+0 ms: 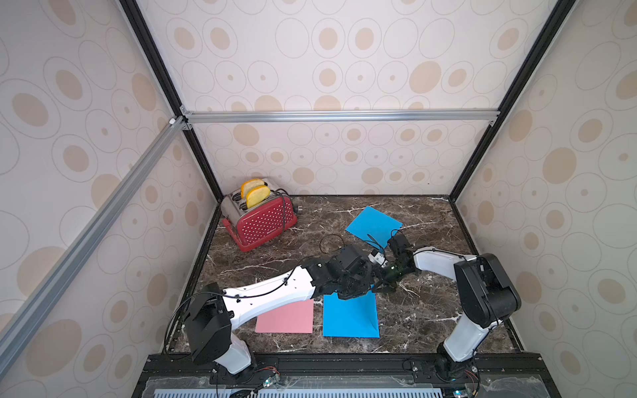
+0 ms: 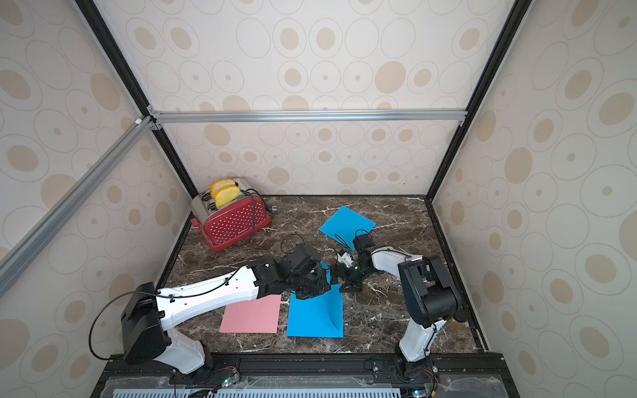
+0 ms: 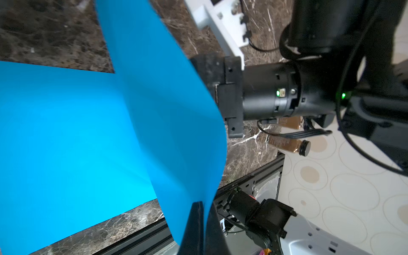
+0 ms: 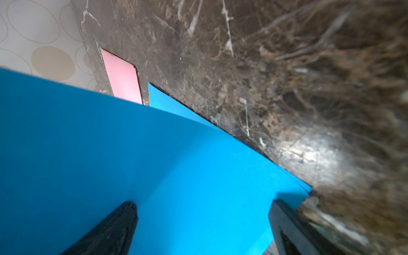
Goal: Sort the scattered colored papers by color
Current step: Place the colored paper.
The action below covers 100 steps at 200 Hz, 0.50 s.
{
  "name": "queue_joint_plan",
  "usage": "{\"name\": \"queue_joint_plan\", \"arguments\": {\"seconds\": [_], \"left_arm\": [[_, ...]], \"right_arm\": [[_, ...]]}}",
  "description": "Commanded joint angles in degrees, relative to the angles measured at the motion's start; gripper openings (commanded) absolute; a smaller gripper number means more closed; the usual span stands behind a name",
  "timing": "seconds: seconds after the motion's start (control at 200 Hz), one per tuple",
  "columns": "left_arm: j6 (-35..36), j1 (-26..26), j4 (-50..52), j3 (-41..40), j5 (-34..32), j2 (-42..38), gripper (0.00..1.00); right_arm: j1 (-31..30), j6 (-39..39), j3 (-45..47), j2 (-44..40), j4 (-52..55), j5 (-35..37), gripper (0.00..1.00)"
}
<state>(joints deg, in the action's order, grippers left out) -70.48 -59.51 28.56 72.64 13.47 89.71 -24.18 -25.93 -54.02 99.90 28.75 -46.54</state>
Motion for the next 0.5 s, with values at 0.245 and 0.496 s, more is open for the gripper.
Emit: {"name": "queue_joint_plan", "arguments": {"seconds": [0.245,0.496], "left_arm": [[7.12,-0.33,14.44,5.10,8.27,0.32,0.00],[7.37,-1.10,15.89,2.40,10.44,0.19,0.00]], "right_arm": [[-0.42,0.89,-0.12,1.50,2.16,1.97,1.00],[-0.43,0.88,-0.03,1.93,2.04,2.06,1.00]]}}
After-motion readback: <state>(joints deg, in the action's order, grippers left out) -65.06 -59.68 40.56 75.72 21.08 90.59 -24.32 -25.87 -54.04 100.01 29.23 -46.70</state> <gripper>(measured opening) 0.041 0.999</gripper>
